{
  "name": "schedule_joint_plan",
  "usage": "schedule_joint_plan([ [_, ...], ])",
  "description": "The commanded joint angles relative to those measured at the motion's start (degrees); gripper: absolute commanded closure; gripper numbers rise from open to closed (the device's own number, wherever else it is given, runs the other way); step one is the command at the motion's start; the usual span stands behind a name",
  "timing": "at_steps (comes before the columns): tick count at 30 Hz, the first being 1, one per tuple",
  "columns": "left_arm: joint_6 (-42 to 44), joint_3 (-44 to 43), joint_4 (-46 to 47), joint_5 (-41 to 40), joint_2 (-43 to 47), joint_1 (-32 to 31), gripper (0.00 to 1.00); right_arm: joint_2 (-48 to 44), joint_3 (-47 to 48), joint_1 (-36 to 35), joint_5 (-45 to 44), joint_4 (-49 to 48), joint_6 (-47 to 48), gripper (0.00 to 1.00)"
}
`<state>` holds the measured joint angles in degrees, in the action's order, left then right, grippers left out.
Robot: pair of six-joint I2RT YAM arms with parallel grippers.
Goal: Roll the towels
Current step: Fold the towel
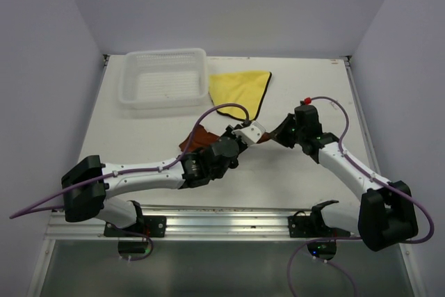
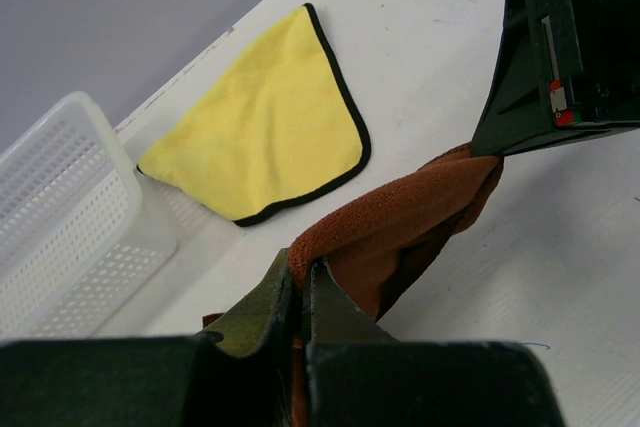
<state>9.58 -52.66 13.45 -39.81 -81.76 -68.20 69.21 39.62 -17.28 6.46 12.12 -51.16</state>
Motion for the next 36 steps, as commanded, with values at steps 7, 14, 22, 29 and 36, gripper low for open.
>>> schedule_joint_plan([
  [7,-0.53,-2.97,1.75,-2.46,2.30,0.70,1.00,-1.36,-0.68,3.39,-8.30,0.71,7.03,0.82],
  [14,-0.71,-3.23,1.58,-2.03,1.60,0.70,1.00,-2.85,0.02,3.65,-6.82,2.38,7.82,0.81],
  [22,-0.80,-3.76,1.05,-1.23,0.90,0.70,1.00,-9.53,2.31,3.74,0.30,3.27,12.30,0.55],
  [29,-0.71,-3.85,0.52,-0.62,0.63,0.70,1.00,-11.73,3.28,3.65,8.47,9.31,1.19,0.45],
  [36,-1.50,-4.11,0.08,1.40,-0.94,0.70,1.00,-17.60,1.34,3.57,12.97,10.91,-14.22,0.07],
])
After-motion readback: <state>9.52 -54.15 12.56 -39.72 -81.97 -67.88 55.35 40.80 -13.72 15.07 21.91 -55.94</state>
